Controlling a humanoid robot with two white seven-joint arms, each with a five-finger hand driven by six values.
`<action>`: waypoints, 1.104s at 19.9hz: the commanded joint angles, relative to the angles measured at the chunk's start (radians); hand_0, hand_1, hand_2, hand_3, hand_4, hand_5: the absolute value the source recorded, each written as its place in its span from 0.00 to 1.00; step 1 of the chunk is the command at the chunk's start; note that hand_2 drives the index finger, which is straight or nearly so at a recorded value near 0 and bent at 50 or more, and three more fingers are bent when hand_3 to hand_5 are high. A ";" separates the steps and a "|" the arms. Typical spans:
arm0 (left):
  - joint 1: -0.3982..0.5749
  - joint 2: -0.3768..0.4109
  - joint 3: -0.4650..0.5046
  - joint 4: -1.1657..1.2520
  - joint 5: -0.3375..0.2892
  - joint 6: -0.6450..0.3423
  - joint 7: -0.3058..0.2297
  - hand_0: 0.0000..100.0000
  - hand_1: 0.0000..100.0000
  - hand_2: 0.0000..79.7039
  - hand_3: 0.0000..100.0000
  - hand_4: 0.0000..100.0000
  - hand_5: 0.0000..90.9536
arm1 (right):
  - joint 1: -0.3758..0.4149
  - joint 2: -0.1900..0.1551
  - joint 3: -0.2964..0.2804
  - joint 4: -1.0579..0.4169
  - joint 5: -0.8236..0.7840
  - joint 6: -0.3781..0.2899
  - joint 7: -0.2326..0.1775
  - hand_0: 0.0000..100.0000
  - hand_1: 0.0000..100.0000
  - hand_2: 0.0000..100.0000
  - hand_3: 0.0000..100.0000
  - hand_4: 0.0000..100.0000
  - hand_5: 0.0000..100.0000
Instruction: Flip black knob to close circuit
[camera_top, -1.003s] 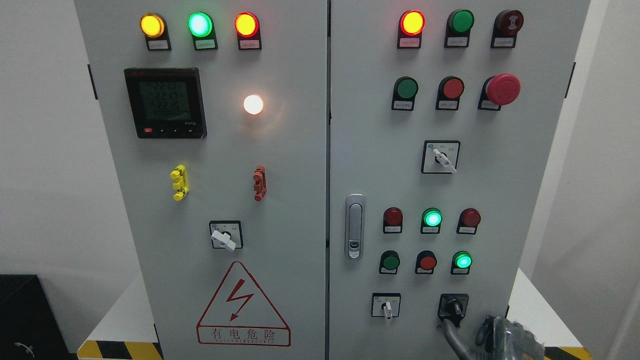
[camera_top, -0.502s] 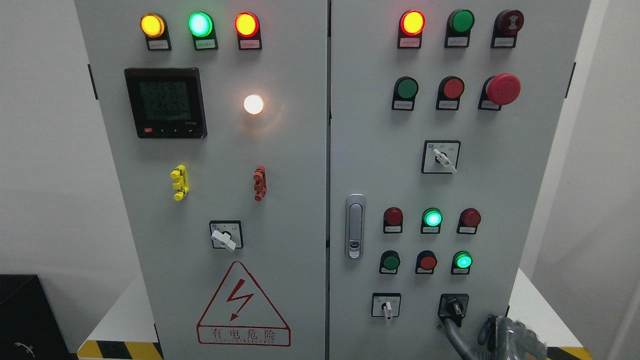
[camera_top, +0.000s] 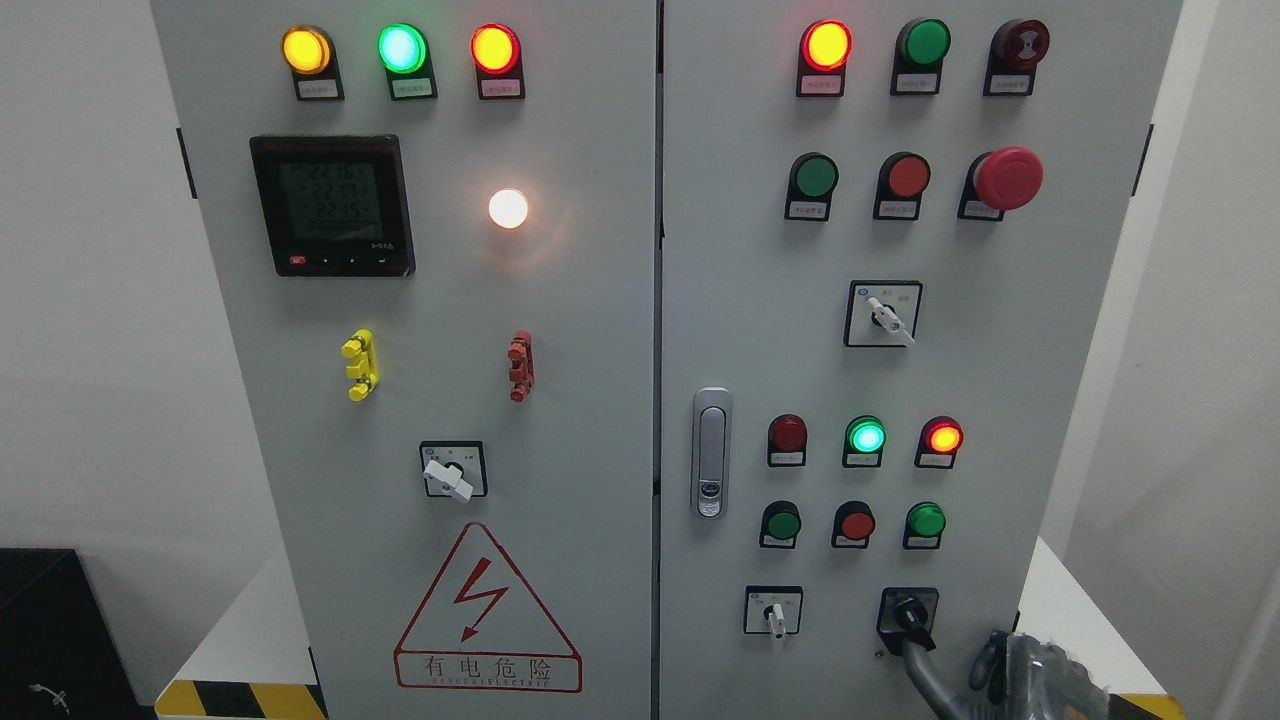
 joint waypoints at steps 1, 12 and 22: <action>0.000 0.000 -0.021 0.022 -0.021 0.004 0.001 0.12 0.56 0.00 0.00 0.00 0.00 | -0.004 0.000 -0.025 -0.002 0.000 -0.005 0.000 0.00 0.17 0.80 0.95 0.78 0.81; 0.000 0.000 -0.021 0.022 -0.021 0.004 0.001 0.12 0.56 0.00 0.00 0.00 0.00 | -0.016 0.000 -0.023 -0.005 -0.001 -0.017 -0.002 0.00 0.17 0.80 0.94 0.78 0.81; 0.000 0.000 -0.021 0.022 -0.021 0.006 0.001 0.12 0.56 0.00 0.00 0.00 0.00 | -0.020 0.000 -0.021 -0.006 -0.003 -0.017 -0.002 0.00 0.16 0.80 0.94 0.78 0.81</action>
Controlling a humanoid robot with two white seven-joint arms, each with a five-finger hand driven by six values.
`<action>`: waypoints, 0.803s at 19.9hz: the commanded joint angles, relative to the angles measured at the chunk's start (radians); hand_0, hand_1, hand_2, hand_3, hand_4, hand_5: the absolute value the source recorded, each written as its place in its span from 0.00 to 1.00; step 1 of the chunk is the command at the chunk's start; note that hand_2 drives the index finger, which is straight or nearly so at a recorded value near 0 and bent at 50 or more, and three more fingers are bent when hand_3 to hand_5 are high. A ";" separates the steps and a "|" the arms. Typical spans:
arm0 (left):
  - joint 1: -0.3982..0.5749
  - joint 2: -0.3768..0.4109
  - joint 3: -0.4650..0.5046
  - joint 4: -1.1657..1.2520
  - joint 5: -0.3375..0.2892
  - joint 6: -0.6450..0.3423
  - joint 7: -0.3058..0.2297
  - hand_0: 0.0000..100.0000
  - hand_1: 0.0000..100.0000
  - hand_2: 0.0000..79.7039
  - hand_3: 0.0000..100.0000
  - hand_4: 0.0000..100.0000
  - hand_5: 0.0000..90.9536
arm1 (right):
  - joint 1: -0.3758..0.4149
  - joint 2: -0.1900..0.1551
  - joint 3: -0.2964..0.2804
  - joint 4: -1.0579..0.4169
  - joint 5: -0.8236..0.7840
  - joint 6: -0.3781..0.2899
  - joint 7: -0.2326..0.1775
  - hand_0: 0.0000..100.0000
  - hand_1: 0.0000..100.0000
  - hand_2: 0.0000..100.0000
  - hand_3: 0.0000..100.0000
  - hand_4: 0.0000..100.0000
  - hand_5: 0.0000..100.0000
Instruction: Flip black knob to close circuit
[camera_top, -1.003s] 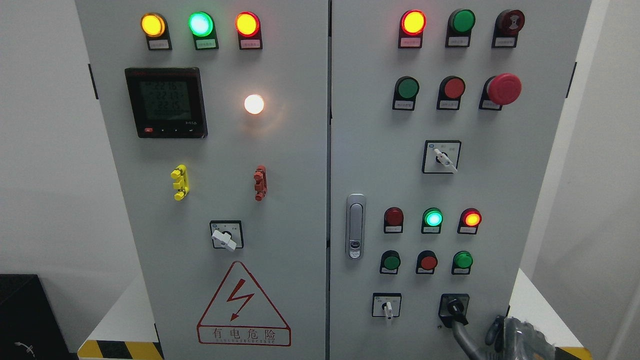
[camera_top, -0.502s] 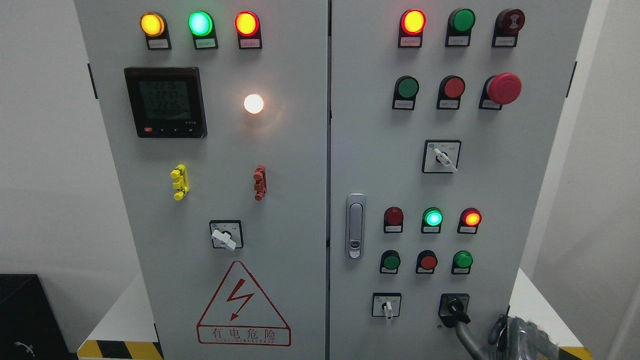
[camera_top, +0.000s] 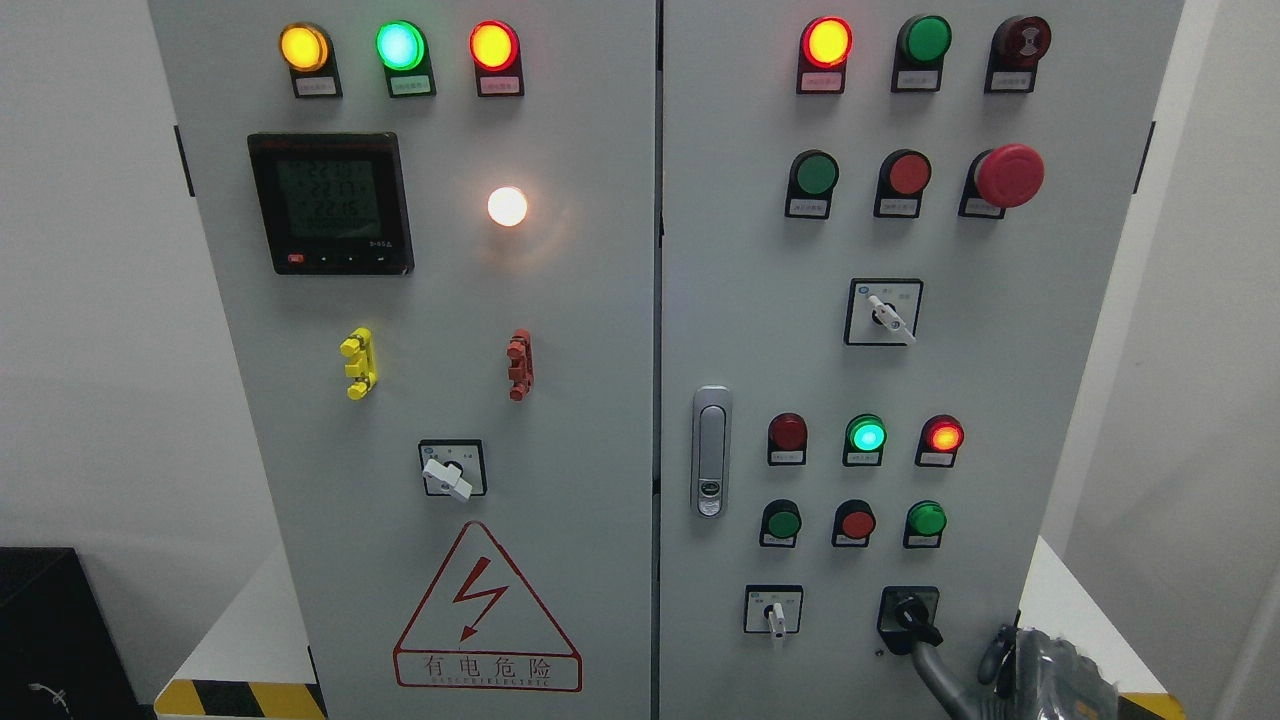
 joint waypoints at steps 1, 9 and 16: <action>0.000 0.000 -0.021 0.022 -0.021 0.001 0.000 0.12 0.56 0.00 0.00 0.00 0.00 | -0.004 0.000 -0.002 -0.004 -0.002 -0.001 -0.007 0.00 0.16 0.80 0.94 0.78 0.81; 0.000 0.000 -0.021 0.022 -0.021 0.001 0.000 0.12 0.56 0.00 0.00 0.00 0.00 | -0.001 0.000 0.010 -0.008 -0.005 -0.011 -0.011 0.00 0.16 0.80 0.94 0.78 0.81; 0.000 0.000 -0.021 0.022 -0.021 0.001 0.000 0.12 0.56 0.00 0.00 0.00 0.00 | 0.010 0.000 0.030 -0.014 -0.007 -0.022 -0.012 0.00 0.16 0.80 0.94 0.78 0.81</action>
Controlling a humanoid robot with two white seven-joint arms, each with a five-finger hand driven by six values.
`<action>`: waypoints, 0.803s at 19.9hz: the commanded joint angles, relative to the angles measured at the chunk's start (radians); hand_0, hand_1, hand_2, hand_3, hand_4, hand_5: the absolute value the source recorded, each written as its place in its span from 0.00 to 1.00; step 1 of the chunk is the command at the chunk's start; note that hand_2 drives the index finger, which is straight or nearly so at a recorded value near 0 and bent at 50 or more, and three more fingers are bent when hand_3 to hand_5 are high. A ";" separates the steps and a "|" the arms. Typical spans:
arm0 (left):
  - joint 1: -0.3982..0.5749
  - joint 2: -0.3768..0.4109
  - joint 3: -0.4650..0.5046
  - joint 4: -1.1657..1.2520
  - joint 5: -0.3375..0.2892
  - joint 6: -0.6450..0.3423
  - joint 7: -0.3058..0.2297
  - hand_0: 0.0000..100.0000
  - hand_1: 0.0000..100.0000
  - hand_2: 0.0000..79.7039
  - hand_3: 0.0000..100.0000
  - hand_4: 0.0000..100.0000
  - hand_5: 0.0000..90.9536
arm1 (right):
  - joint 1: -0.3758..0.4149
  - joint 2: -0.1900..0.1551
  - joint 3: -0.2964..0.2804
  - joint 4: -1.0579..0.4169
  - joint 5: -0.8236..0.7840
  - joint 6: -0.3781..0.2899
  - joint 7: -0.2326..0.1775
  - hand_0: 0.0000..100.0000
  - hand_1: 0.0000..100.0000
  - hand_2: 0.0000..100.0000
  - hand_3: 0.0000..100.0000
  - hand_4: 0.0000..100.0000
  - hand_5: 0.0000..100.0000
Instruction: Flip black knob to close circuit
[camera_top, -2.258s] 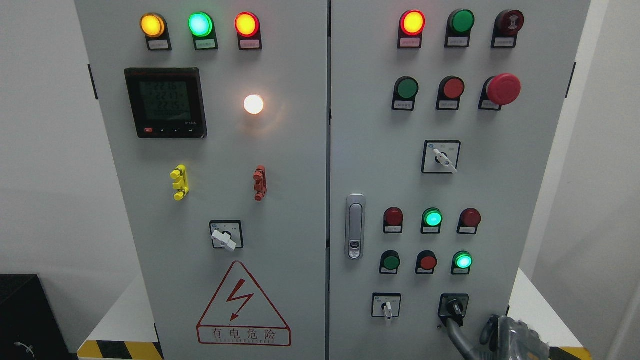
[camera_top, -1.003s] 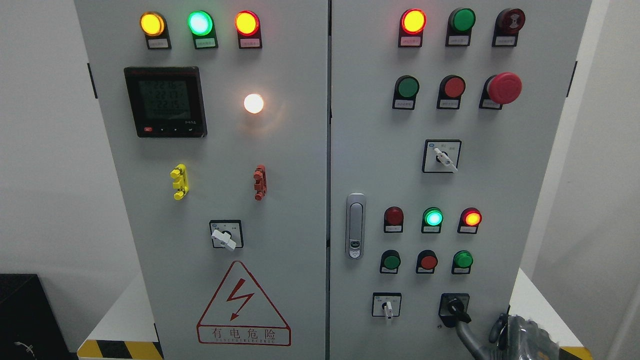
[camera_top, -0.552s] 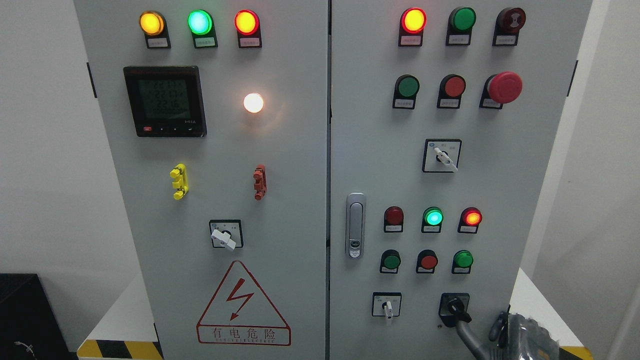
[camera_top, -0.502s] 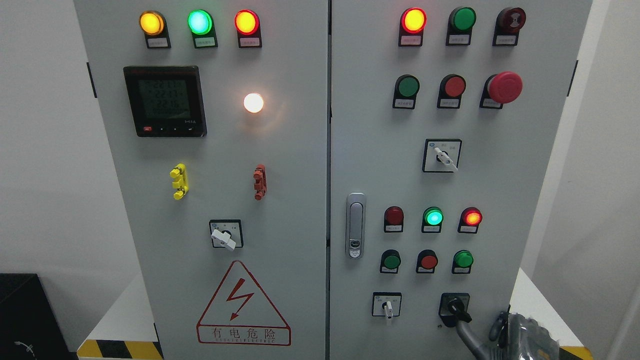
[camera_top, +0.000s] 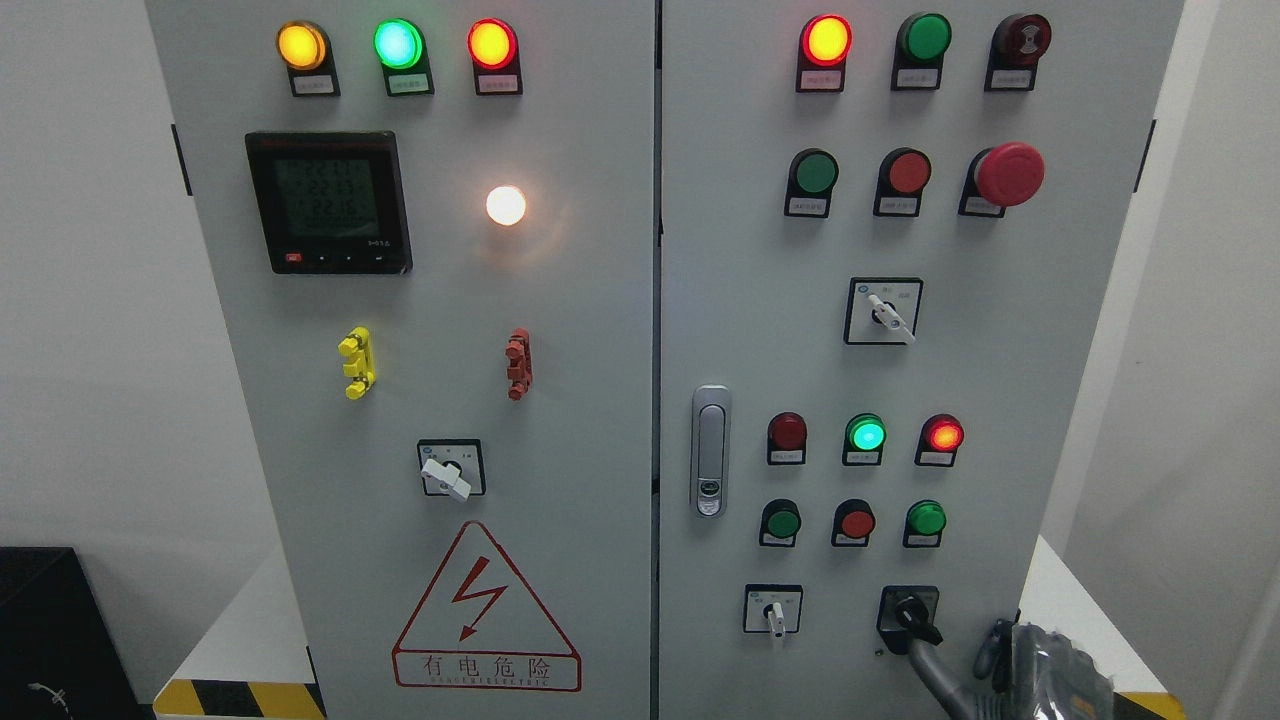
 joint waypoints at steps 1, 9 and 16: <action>0.000 0.000 -0.021 0.021 -0.021 -0.001 0.002 0.12 0.56 0.00 0.00 0.00 0.00 | 0.012 0.000 0.021 -0.007 -0.001 -0.008 -0.013 0.00 0.16 0.80 0.94 0.78 0.81; 0.000 0.000 -0.021 0.021 -0.021 0.000 0.001 0.12 0.56 0.00 0.00 0.00 0.00 | 0.035 0.000 0.056 -0.009 0.000 -0.014 -0.009 0.00 0.16 0.80 0.94 0.78 0.81; 0.000 0.000 -0.021 0.021 -0.021 -0.001 0.001 0.12 0.56 0.00 0.00 0.00 0.00 | 0.044 0.000 0.076 -0.009 -0.003 -0.036 -0.011 0.00 0.16 0.80 0.94 0.77 0.81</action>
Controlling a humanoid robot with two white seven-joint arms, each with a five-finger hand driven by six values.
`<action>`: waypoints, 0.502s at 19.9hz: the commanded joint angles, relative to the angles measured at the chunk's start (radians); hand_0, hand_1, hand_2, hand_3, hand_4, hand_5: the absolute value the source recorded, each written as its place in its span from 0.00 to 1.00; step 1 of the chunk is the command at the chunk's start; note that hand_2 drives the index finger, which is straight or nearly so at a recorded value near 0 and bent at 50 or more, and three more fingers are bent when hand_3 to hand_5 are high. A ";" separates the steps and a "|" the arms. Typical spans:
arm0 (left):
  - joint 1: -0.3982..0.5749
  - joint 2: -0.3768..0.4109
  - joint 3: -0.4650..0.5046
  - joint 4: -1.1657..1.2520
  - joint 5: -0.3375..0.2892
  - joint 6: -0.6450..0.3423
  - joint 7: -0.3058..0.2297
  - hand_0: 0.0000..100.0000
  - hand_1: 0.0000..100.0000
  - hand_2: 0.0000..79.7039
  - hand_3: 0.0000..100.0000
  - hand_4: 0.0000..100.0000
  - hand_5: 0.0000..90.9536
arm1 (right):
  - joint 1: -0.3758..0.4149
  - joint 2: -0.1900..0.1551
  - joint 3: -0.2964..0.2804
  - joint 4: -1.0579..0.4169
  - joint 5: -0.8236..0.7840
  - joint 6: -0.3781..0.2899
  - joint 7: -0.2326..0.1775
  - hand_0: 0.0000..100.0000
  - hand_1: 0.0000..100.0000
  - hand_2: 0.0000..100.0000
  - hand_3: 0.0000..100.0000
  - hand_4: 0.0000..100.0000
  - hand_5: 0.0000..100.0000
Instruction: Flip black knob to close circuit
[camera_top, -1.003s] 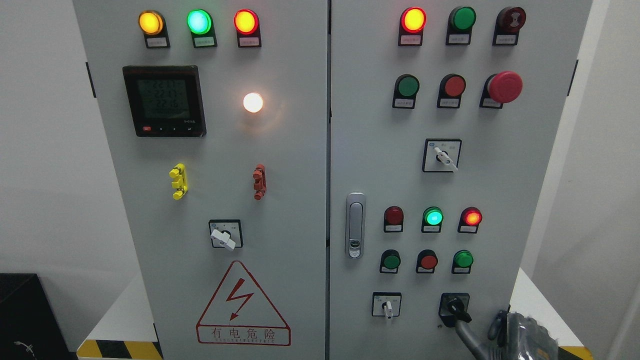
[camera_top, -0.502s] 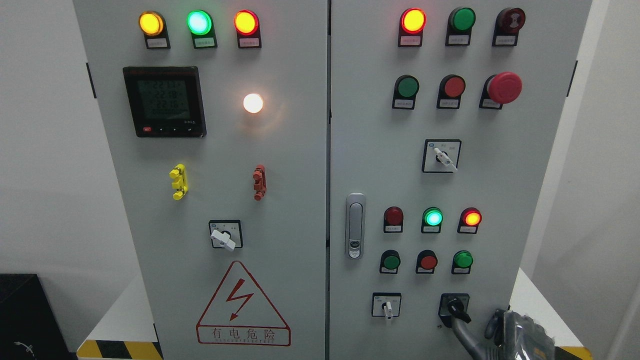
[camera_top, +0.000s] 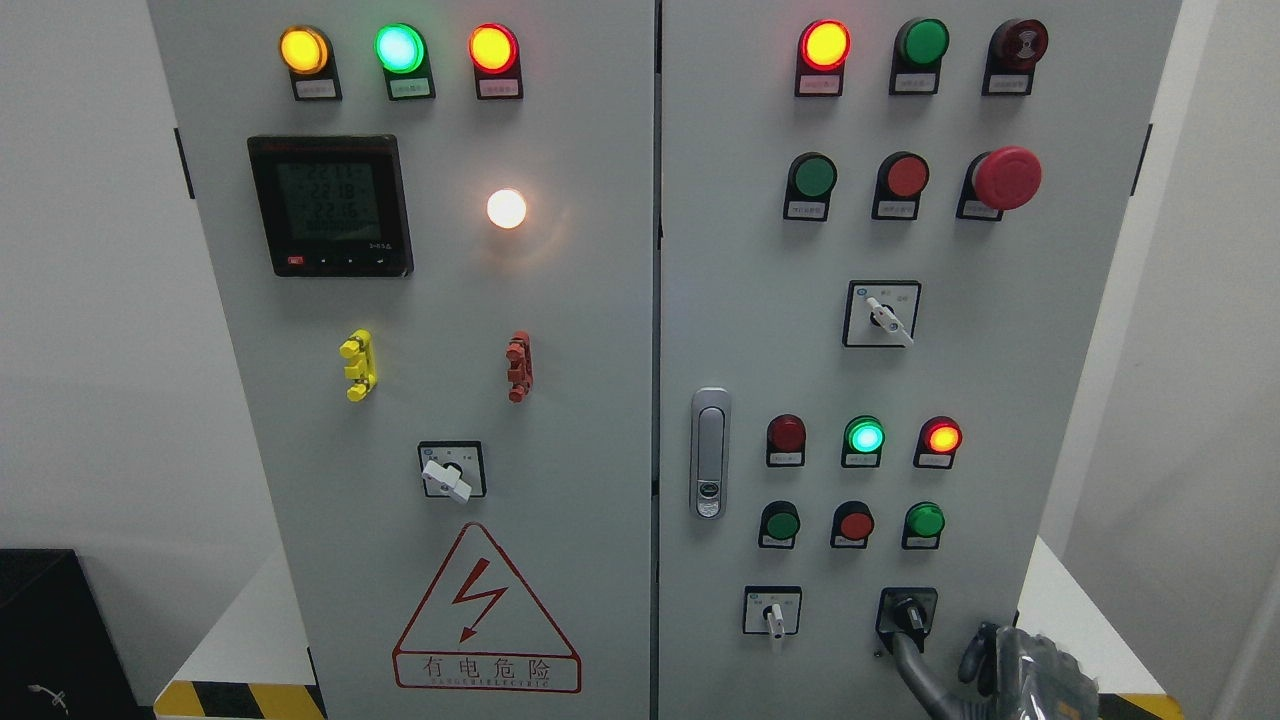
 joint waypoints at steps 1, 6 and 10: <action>0.000 0.000 -0.021 0.021 -0.021 -0.001 -0.001 0.12 0.56 0.00 0.00 0.00 0.00 | 0.013 0.000 0.038 0.000 -0.002 -0.012 0.010 0.00 0.16 0.80 0.94 0.77 0.81; 0.000 0.000 -0.021 0.021 -0.021 -0.002 0.001 0.12 0.56 0.00 0.00 0.00 0.00 | 0.024 -0.001 0.058 -0.024 -0.005 -0.019 0.005 0.00 0.16 0.80 0.94 0.77 0.81; 0.000 0.000 -0.021 0.021 -0.021 -0.001 -0.001 0.12 0.56 0.00 0.00 0.00 0.00 | 0.059 -0.003 0.061 -0.082 -0.011 -0.024 0.007 0.00 0.16 0.79 0.94 0.77 0.81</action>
